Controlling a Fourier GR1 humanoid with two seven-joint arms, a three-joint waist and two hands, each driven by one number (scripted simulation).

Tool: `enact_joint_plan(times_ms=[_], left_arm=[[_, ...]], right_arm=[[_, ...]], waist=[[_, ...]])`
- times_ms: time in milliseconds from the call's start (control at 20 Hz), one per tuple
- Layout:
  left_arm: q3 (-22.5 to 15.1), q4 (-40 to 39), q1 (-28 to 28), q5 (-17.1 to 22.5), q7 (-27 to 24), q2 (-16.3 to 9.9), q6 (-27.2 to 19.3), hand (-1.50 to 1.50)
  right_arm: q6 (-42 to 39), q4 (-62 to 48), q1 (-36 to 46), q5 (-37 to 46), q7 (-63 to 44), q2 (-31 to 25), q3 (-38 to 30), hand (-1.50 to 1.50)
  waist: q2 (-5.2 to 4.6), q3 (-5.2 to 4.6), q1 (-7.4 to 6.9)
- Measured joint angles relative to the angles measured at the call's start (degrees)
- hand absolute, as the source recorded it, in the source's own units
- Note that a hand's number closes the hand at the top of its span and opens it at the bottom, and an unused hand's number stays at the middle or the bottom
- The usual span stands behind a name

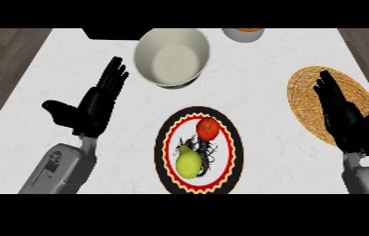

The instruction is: Pick the pear from the plate and place it in the bowl

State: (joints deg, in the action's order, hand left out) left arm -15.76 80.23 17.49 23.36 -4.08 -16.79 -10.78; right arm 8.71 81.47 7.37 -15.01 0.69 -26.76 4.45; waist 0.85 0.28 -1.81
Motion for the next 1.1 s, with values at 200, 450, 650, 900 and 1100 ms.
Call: enact_joint_plan(times_ms=[200,450,650,900,1100], left_arm=[[-1.14,1.49,-1.97,-0.74,1.21,0.18,0.16,0.0],[-3.15,1.15,-2.57,-0.08,3.74,0.81,1.62,0.0],[-4.13,1.53,-3.78,0.48,5.05,1.49,2.11,0.0],[-4.66,2.58,-4.95,1.05,5.86,1.22,3.51,0.0],[-5.27,3.12,-5.32,0.57,5.95,1.63,3.26,0.0]], right_arm=[[2.73,6.51,2.21,7.33,-8.56,0.1,7.83,1.5],[7.98,7.28,5.01,22.29,-20.84,-2.64,16.78,-1.5],[13.31,11.52,6.16,34.35,-30.9,3.35,27.08,-1.5],[6.84,13.61,13.0,45.07,-45.73,9.26,38.63,-1.5],[-3.64,11.59,20.03,49.79,-58.13,11.71,43.06,-1.5]], waist=[[-0.27,-0.3,0.53],[-0.2,-1.02,0.96],[-0.12,-0.79,1.15],[-0.12,-0.7,0.61],[-0.05,-0.75,0.26]])
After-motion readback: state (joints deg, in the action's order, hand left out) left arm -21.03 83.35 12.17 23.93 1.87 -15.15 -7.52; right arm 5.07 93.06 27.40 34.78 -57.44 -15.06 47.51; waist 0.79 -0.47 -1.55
